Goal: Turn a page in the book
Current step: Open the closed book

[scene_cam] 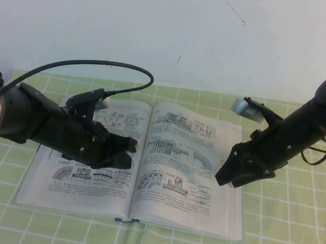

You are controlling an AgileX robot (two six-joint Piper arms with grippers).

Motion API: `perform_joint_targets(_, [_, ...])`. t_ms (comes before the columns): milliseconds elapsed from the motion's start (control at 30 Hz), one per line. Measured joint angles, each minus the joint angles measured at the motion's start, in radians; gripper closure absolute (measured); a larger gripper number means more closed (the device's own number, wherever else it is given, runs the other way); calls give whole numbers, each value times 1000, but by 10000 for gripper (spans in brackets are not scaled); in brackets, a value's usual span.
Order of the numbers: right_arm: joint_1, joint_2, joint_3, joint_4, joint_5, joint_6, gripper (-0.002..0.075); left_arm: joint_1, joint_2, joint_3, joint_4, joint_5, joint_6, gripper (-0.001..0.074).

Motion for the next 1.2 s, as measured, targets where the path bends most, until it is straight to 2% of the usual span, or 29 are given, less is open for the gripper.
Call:
perform_joint_targets(333, [36, 24, -5, 40, 1, 5, 319, 0, 0, 0, 0, 0, 2, 738])
perform_joint_targets(533, [71, 59, -5, 183, -35, -21, 319, 0, 0, 0, 0, 0, 2, 738])
perform_joint_targets(933, [85, 118, -5, 562, -76, -274, 319, 0, 0, 0, 0, 4, 2, 738])
perform_joint_targets(1200, [85, 107, -5, 626, -74, -309, 319, 0, 0, 0, 0, 7, 2, 738])
